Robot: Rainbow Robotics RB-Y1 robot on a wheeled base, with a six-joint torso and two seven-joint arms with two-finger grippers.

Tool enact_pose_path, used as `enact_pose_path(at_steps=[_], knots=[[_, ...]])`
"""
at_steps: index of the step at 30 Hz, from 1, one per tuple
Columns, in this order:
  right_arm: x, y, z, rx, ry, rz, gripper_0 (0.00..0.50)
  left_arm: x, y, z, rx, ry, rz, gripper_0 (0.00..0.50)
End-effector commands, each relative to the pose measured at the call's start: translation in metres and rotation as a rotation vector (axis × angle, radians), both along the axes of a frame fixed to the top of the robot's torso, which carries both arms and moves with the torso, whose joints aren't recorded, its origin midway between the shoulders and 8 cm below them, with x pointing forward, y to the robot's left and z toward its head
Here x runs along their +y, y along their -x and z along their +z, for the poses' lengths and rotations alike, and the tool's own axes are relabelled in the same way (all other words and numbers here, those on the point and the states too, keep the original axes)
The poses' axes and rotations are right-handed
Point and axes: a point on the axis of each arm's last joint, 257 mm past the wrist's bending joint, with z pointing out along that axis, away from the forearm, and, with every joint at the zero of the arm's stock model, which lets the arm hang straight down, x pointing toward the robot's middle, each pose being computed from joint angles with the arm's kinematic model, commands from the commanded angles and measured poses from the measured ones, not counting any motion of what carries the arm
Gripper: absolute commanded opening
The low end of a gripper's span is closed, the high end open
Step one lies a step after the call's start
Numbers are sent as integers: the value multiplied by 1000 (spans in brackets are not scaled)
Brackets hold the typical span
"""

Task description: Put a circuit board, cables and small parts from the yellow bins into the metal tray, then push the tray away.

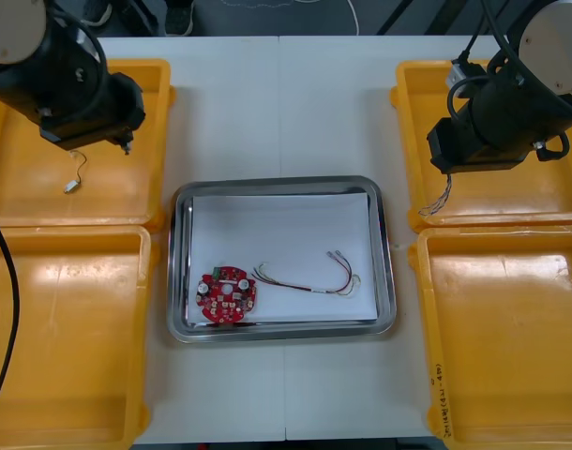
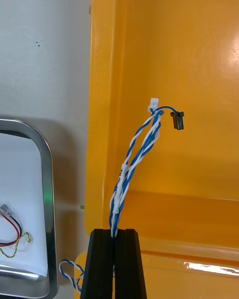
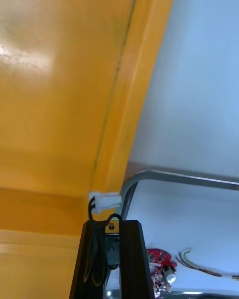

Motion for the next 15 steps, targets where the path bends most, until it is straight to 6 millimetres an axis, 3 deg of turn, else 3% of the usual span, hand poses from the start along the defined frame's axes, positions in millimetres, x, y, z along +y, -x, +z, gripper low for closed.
enact_pose_path(at_steps=[1, 15], knots=[[14, 4, 4, -15, -5, 16, 0, -40, 14, -18, 40, 35, 33, 0], [21, 1, 4, -32, -11, 32, 0, -95, 34, -53, 105, 8, -49, 0]])
